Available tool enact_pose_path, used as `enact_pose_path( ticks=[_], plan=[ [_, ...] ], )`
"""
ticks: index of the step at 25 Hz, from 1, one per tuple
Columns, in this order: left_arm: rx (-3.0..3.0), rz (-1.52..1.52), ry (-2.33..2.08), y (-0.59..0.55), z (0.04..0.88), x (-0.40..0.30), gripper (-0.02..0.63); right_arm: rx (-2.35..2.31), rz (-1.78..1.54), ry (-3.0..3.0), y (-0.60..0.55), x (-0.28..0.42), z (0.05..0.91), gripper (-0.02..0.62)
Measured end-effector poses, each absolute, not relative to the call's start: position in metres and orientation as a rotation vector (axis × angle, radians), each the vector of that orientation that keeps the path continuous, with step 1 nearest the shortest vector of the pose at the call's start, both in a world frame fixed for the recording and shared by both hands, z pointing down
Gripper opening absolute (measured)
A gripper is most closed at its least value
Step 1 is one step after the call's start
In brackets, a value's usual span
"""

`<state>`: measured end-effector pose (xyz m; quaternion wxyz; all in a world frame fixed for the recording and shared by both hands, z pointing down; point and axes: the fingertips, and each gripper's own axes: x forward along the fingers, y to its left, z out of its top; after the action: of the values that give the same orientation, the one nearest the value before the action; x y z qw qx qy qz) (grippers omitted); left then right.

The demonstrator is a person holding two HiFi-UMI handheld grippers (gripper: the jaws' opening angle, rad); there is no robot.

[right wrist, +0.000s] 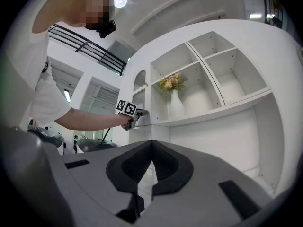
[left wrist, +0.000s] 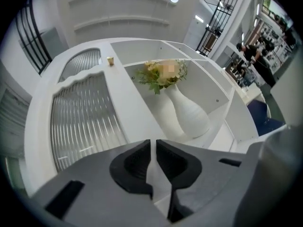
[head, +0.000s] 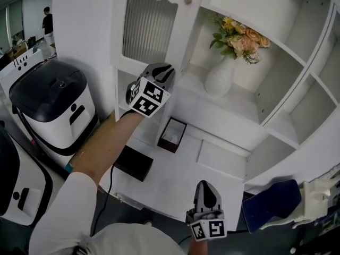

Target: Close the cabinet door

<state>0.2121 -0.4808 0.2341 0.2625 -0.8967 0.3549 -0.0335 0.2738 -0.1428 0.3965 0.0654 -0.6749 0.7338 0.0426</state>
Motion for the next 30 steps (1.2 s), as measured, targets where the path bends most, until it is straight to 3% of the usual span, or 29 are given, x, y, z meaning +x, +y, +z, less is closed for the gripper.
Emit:
enact_pose_path(
  ticks=[3,7,20,30],
  plan=[
    [-2.582,-0.023,0.954,-0.482,0.228,0.195,0.008,-2.049,0.121,2.212,-0.133,0.260,0.396,-0.002],
    [-2.629,0.082,0.941,-0.450,0.242,0.153,0.006,-2.048,0.105,2.242,-0.125,0.237,0.397,-0.002],
    [-2.674,0.167,1.127,-0.306,0.334,-0.087,0.006,-1.853,0.157,2.522,-0.174,0.104,0.391,-0.002],
    [-2.688,0.291,1.230,-0.235,0.346,-0.198,0.006,-1.732,0.198,2.642,-0.183,0.022,0.389,-0.002]
  ],
)
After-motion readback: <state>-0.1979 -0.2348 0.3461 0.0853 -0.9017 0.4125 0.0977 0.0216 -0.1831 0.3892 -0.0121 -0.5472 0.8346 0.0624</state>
